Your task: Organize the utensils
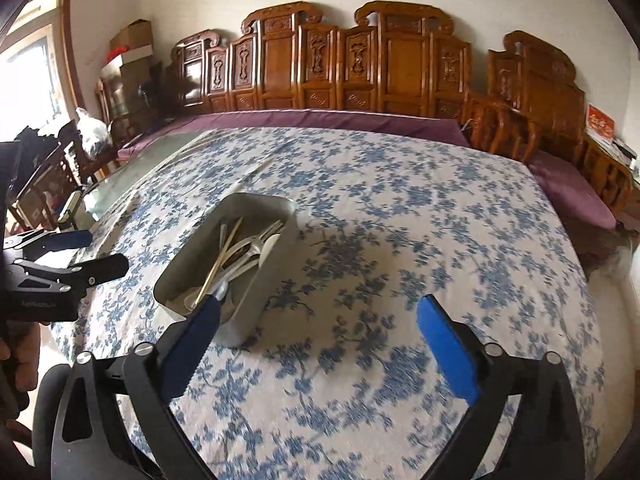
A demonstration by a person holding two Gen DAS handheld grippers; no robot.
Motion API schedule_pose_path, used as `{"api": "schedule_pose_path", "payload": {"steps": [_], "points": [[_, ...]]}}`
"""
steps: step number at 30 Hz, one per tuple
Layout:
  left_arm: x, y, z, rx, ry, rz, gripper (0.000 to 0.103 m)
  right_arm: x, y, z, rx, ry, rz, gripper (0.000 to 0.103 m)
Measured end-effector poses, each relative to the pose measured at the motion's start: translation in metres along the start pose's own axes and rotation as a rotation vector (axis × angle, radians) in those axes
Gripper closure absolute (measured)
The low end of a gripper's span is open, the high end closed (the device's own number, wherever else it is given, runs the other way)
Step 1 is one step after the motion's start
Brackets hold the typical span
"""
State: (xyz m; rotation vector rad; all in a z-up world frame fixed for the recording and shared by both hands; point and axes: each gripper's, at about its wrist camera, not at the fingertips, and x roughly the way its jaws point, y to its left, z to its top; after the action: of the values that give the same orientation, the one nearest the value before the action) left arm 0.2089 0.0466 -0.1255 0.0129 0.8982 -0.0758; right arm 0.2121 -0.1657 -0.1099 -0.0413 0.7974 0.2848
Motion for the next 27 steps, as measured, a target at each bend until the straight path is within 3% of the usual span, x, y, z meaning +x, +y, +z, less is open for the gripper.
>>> {"api": "schedule_pose_path", "payload": {"steps": [7, 14, 27], "points": [[-0.025, -0.025, -0.014, 0.021, -0.004, -0.004, 0.008, -0.046, -0.011, -0.015, 0.035, -0.044, -0.011, 0.003], [-0.070, -0.046, -0.027, 0.015, -0.065, -0.025, 0.008, -0.097, -0.014, -0.029, 0.041, -0.091, -0.045, 0.003], [-0.167, -0.073, -0.033, 0.051, -0.266, 0.021, 0.008, -0.186, -0.003, -0.028, 0.054, -0.224, -0.074, 0.003]]}}
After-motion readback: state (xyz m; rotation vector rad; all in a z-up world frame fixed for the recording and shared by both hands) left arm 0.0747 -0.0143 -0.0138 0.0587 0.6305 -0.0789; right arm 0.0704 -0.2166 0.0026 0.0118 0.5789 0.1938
